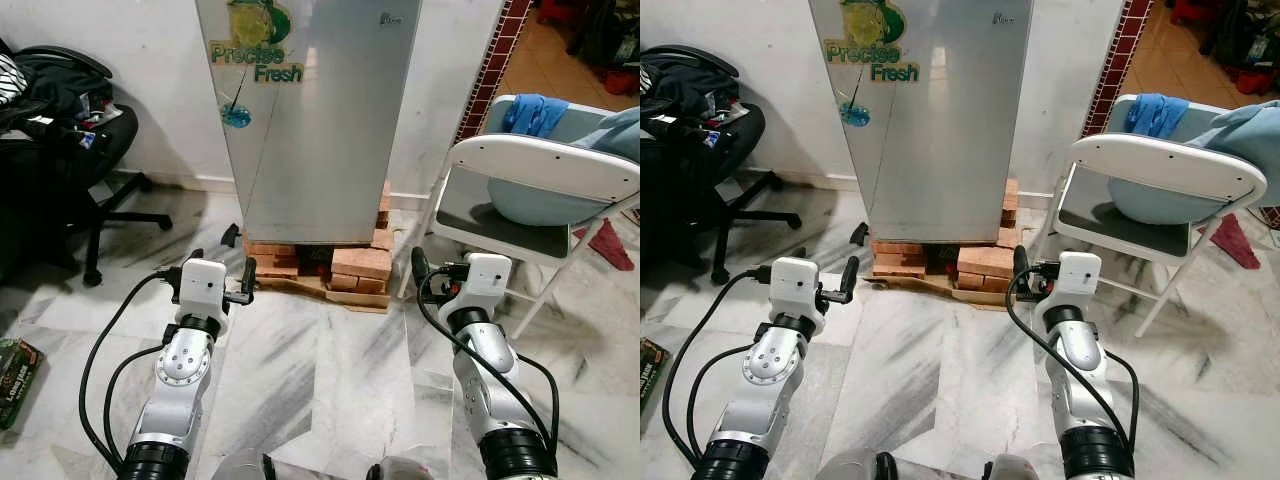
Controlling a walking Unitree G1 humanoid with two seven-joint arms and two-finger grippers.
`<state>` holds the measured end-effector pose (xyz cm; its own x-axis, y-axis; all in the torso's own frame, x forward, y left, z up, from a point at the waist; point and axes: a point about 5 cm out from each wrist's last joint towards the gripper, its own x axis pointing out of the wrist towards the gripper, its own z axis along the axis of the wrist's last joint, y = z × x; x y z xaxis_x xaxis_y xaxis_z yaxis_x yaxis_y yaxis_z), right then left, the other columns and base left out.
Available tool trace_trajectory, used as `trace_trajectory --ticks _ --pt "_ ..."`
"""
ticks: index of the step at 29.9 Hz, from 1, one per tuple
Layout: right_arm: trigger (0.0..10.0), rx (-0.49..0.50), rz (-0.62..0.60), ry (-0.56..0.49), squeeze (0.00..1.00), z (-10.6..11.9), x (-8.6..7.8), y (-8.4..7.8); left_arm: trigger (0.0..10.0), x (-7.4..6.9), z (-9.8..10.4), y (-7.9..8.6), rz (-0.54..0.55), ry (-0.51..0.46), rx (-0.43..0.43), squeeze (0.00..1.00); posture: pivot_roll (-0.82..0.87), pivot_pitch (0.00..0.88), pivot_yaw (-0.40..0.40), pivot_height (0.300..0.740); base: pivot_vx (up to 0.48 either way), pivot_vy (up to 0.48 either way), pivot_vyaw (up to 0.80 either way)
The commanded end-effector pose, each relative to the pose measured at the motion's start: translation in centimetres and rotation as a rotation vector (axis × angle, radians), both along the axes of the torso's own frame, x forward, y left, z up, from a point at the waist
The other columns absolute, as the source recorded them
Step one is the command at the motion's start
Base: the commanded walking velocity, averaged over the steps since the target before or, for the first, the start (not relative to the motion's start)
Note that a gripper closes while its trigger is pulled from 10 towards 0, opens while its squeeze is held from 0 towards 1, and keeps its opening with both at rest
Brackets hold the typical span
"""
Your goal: Restocking fridge
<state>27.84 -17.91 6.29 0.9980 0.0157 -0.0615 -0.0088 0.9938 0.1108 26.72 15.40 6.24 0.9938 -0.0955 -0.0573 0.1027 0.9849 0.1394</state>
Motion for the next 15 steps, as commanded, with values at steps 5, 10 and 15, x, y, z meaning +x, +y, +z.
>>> trace_trajectory --ticks 5,10,15 --pt "10.0 0.002 -0.003 0.012 0.0 -0.12 0.1 -0.06 10.0 0.13 -0.03 -0.04 -0.011 0.005 0.001 0.0 -0.06 0.0 0.037 0.74 0.0 0.0 0.0" --pt "10.0 0.002 -0.003 0.012 0.0 -0.12 0.1 -0.06 10.0 0.13 -0.03 -0.04 -0.011 0.005 0.001 0.0 -0.06 0.0 0.037 0.74 0.0 0.0 0.0" --pt "10.0 0.007 -0.015 0.034 0.0 -0.75 -0.21 -0.15 10.0 0.23 -0.02 -0.48 -0.025 0.004 0.001 0.0 -0.06 0.0 0.041 0.74 0.0 0.0 0.0"
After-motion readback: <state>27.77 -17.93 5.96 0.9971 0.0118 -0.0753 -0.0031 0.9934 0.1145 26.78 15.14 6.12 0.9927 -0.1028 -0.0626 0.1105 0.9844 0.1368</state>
